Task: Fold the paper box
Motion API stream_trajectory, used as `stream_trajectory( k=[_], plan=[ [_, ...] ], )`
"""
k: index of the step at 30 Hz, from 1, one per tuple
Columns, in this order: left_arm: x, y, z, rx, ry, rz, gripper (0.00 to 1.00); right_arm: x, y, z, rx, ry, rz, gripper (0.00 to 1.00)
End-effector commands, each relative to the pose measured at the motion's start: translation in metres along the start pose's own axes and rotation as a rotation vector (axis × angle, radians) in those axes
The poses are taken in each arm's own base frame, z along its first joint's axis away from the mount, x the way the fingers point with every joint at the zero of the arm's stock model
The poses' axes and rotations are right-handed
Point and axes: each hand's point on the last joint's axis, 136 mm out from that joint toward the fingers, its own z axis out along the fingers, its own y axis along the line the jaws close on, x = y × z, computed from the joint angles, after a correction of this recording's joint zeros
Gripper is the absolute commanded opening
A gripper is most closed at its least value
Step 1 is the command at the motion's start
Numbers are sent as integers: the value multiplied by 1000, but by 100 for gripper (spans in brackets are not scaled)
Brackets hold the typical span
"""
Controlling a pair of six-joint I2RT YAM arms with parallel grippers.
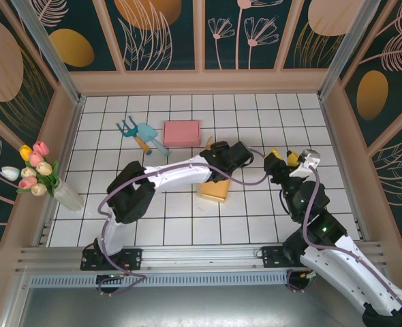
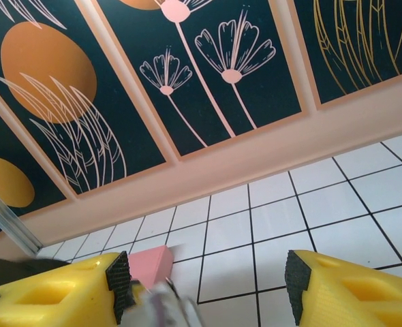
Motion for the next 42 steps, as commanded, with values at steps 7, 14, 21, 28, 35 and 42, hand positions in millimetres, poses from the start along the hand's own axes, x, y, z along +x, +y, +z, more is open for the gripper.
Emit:
stream_trajectory(
  k=[7,14,21,28,35,42],
  plan=[
    [-11,90,-84,-134,-181,-738,57,-6,-1,-2,4,-8,-37,66],
    [29,58,-108,79,-181,-984,68,1,6,1,-28,19,-52,70],
    [40,29,-96,181,-120,-985,69,14,7,11,-13,76,-100,70],
    [51,16,-72,182,-34,-955,63,16,10,13,-18,93,-118,70],
    [56,11,-65,217,-10,-933,51,19,9,15,-14,102,-126,71],
    [62,-12,-49,284,57,-860,43,24,9,19,-6,118,-143,71]
  ],
)
